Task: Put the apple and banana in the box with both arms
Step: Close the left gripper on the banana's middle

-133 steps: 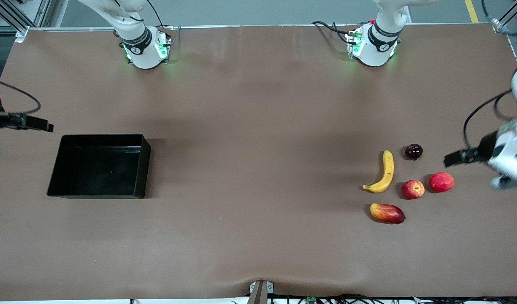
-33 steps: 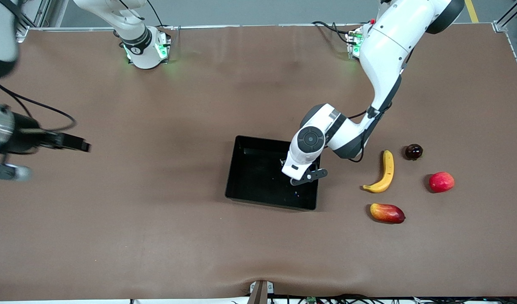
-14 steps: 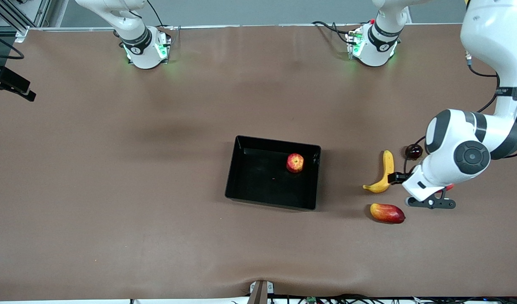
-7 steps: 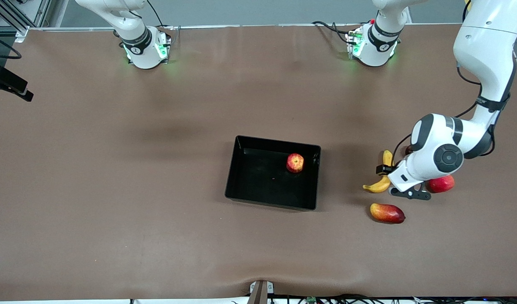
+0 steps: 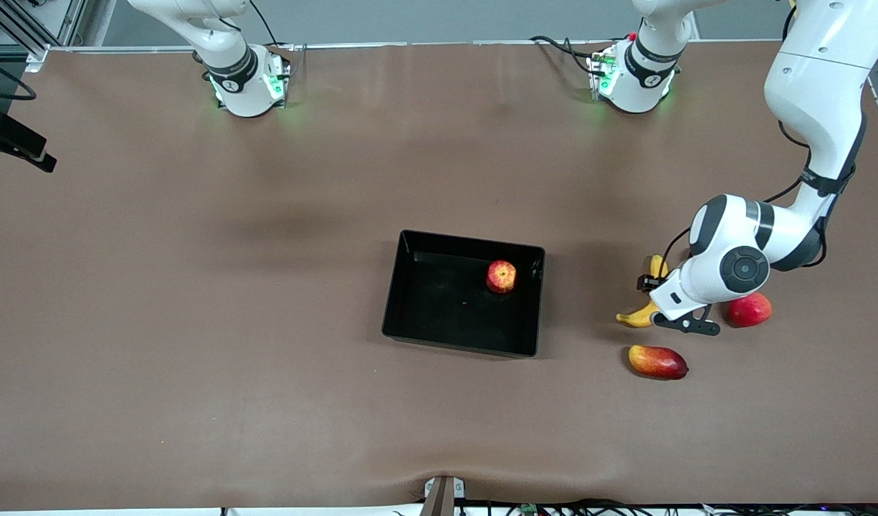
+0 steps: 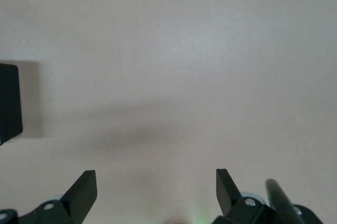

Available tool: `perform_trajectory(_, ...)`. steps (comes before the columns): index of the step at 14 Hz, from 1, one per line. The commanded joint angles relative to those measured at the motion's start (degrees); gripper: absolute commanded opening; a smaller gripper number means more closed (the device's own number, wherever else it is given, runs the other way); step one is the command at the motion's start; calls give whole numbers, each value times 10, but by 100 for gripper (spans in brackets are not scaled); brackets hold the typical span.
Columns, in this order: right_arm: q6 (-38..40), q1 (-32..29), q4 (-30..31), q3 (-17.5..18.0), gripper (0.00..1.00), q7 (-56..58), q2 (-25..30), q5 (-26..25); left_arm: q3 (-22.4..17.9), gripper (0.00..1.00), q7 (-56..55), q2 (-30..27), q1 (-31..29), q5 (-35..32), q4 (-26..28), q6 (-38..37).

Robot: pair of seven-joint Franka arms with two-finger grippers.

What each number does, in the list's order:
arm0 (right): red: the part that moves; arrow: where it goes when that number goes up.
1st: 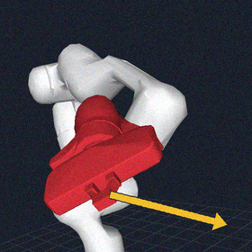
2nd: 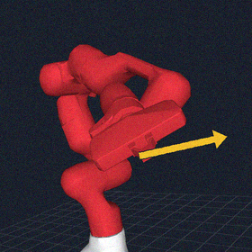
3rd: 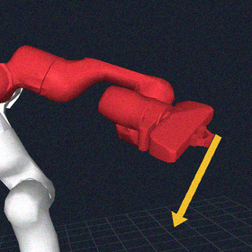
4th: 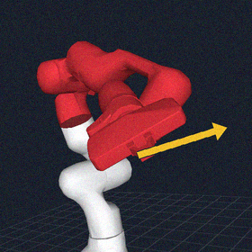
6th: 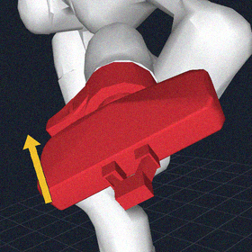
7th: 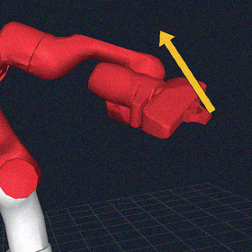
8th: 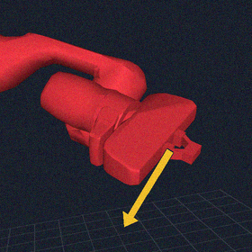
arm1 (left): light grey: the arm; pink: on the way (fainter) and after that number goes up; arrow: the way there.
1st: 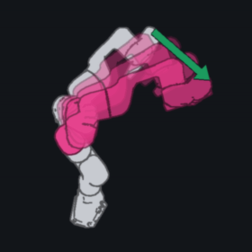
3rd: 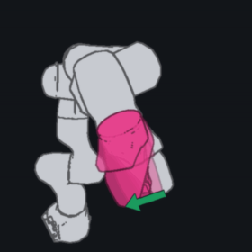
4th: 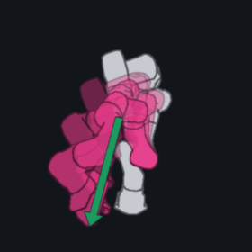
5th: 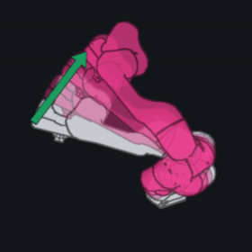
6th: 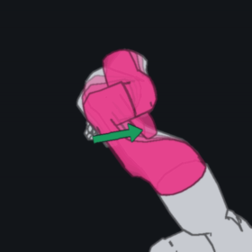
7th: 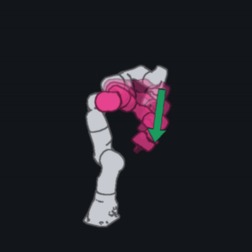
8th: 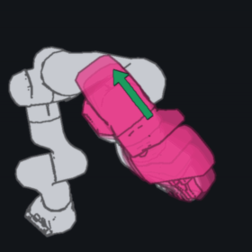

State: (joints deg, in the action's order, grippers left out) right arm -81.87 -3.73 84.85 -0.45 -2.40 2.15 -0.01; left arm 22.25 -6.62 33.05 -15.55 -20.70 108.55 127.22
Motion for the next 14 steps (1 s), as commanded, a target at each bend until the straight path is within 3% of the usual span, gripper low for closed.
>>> perform_trajectory(1, 2, -4, -6, 3, 100, 5, 1, -5, 1, 42, -1, 6, 1, -22, 5, 10)
perform_trajectory(3, 2, -4, -5, 3, 100, 5, 1, -5, 2, 17, -1, 5, 2, -22, 4, 9)
perform_trajectory(5, 2, -5, -6, 3, 100, 5, 1, -4, 6, 0, -1, -3, 3, -23, -3, 3)
perform_trajectory(7, 2, -6, -5, 3, 100, 5, 1, -4, 29, 0, -2, -30, 1, -20, -9, -10)
perform_trajectory(9, 2, -9, -5, 3, 100, 5, 1, -4, 58, 0, -8, -63, -2, -10, -39, -82)
perform_trajectory(11, 2, -9, -5, 3, 100, 5, 1, -4, 87, 0, -37, -95, 1, 29, -90, -161)
perform_trajectory(14, 2, -10, -5, 3, 100, 5, 1, -4, 132, 0, -87, -89, 13, 54, -183, -245)
